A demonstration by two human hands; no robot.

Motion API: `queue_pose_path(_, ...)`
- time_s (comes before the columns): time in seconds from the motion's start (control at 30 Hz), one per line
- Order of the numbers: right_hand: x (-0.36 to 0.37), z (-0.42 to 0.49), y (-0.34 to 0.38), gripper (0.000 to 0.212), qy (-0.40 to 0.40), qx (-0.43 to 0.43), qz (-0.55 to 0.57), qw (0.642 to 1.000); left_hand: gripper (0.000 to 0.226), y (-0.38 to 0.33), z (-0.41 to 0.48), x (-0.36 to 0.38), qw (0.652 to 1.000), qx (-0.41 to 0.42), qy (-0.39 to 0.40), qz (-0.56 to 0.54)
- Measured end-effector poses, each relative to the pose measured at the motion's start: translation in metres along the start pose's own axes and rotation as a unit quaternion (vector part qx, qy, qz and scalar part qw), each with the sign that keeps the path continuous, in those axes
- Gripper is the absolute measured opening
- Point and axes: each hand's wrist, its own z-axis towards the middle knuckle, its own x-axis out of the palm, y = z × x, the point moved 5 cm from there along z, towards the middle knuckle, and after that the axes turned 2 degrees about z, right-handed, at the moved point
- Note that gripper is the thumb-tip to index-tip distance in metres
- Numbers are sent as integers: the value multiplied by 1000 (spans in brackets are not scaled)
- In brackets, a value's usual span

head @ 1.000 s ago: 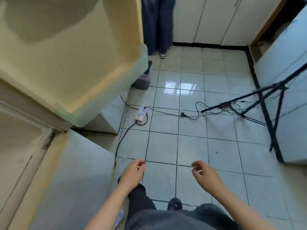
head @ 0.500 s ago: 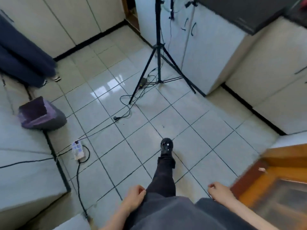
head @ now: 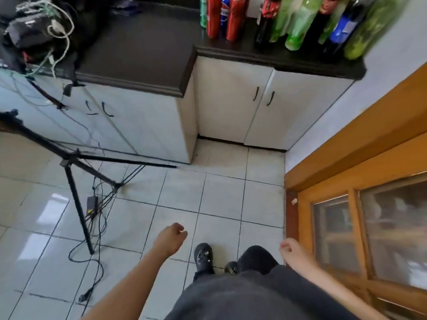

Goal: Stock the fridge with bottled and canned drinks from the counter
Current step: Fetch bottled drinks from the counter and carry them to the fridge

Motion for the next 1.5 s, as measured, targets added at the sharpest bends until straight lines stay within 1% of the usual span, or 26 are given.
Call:
queue_pose_path(0.13, -16, 17, -2, 31, -15, 54, 61, 997, 31, -62, 48, -26, 999, 12, 0, -32)
queue_pose_path(0.23, -34, 44, -12, 27, -20, 90, 92, 991, 32, -95, 77, -17, 998, 7, 59, -1)
queue_pose_path(0.33, -62, 80, -22, 20, -20, 116, 105, 987, 38, -126, 102, -4, 993, -15, 116, 22)
queue_pose_path(0.37, -74, 93, -25, 20, -14, 124, 104, 987, 37, -138, 109, -1, 992, -25, 125, 23)
queue_pose_path(0.47, -120, 138, -26, 28, 11, 124, 82, 989, 20, -181, 131, -8, 990, -35, 136, -7)
queue_pose_path(0.5, -138, 154, -23, 30, 13, 127, 77, 989, 19, -197, 141, -14, 990, -39, 135, -20)
queue_pose_path(0.57, -178, 183, -10, 27, 9, 125, 69, 990, 20, -231, 164, -33, 992, -34, 121, -24)
queue_pose_path(0.67, -234, 226, 23, 18, -26, 93, 88, 991, 26, -284, 199, -70, 996, -24, 68, -47)
queue_pose_path(0.73, -270, 249, 41, 23, -43, 70, 92, 992, 27, -322, 214, -93, 997, -4, 31, -64)
queue_pose_path(0.8, -297, 264, 58, 26, -41, 64, 98, 992, 25, -357, 222, -106, 995, 15, 19, -95)
queue_pose_path(0.9, -320, 283, 76, 27, -42, 52, 112, 991, 16, -395, 235, -111, 988, 38, 31, -148)
queue_pose_path(0.97, -328, 295, 88, 28, -39, 50, 120, 991, 14, -418, 247, -117, 982, 64, 21, -174)
queue_pose_path(1.07, -333, 305, 100, 26, -43, 76, 153, 984, 13, -444, 266, -133, 978, 90, -19, -188)
queue_pose_path(1.13, -344, 309, 110, 23, -86, 85, 192, 974, 12, -468, 279, -158, 970, 128, -72, -195)
queue_pose_path(1.2, -369, 314, 127, 21, -150, 70, 220, 961, 11, -500, 292, -191, 953, 174, -145, -199)
queue_pose_path(1.23, -386, 319, 138, 22, -188, 53, 235, 952, 19, -520, 297, -210, 940, 203, -186, -204)
queue_pose_path(1.27, -405, 323, 150, 23, -226, 34, 253, 940, 29, -539, 300, -229, 920, 233, -229, -214)
queue_pose_path(1.33, -449, 332, 179, 25, -310, 4, 292, 905, 49, -576, 298, -266, 869, 292, -307, -256)
queue_pose_path(1.4, -489, 339, 209, 30, -389, -21, 333, 858, 65, -603, 295, -293, 822, 343, -341, -300)
queue_pose_path(1.5, -535, 345, 246, 50, -479, -68, 367, 794, 71, -629, 295, -316, 778, 405, -355, -324)
